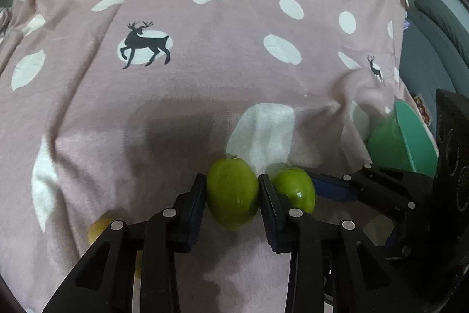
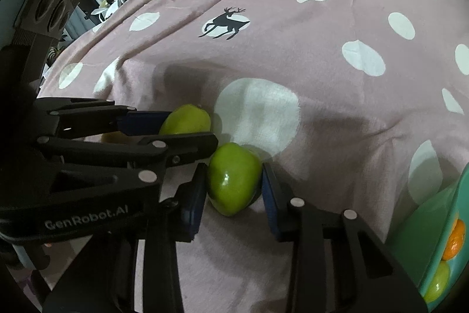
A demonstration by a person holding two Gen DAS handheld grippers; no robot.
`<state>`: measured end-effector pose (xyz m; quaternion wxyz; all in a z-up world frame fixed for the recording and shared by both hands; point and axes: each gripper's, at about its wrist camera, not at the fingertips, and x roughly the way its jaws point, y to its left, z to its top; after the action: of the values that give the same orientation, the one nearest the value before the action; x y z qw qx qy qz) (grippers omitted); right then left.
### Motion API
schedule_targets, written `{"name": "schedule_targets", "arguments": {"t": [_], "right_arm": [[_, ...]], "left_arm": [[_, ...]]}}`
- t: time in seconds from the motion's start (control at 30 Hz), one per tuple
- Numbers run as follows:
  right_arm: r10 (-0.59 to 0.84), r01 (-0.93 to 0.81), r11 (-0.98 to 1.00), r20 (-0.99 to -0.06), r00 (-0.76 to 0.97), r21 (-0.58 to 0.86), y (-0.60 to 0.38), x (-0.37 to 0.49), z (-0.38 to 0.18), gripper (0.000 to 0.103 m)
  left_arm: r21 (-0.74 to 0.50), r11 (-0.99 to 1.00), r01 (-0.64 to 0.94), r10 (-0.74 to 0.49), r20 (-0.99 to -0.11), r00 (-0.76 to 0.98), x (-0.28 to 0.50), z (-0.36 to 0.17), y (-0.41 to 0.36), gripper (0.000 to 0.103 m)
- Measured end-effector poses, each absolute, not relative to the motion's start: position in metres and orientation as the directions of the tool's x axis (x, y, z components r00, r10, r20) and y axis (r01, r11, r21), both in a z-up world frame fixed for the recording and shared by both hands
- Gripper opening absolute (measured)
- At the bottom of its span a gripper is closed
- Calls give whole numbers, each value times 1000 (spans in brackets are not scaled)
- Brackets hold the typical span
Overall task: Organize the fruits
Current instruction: 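Grasp a green plum with the left tool while the right tool grasps the other, then carry both green plums over the green bowl and open both tools inside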
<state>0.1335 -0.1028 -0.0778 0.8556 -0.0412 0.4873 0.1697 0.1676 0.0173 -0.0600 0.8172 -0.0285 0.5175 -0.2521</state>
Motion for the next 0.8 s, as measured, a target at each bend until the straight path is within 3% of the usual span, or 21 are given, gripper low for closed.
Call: {"name": "schedule_targets", "arguments": {"t": [0.37,0.8], "right_arm": [[321,-388,914,-797,512,119,-92,82,-44,36],[368,-380,913,-699,614,146,-129,11,3,36]], "left_arm": [[-293,890,350,-435,-777,455,119,-15,52,36],[-307,887,344,-448,-752,484,61,7,42,36]]}}
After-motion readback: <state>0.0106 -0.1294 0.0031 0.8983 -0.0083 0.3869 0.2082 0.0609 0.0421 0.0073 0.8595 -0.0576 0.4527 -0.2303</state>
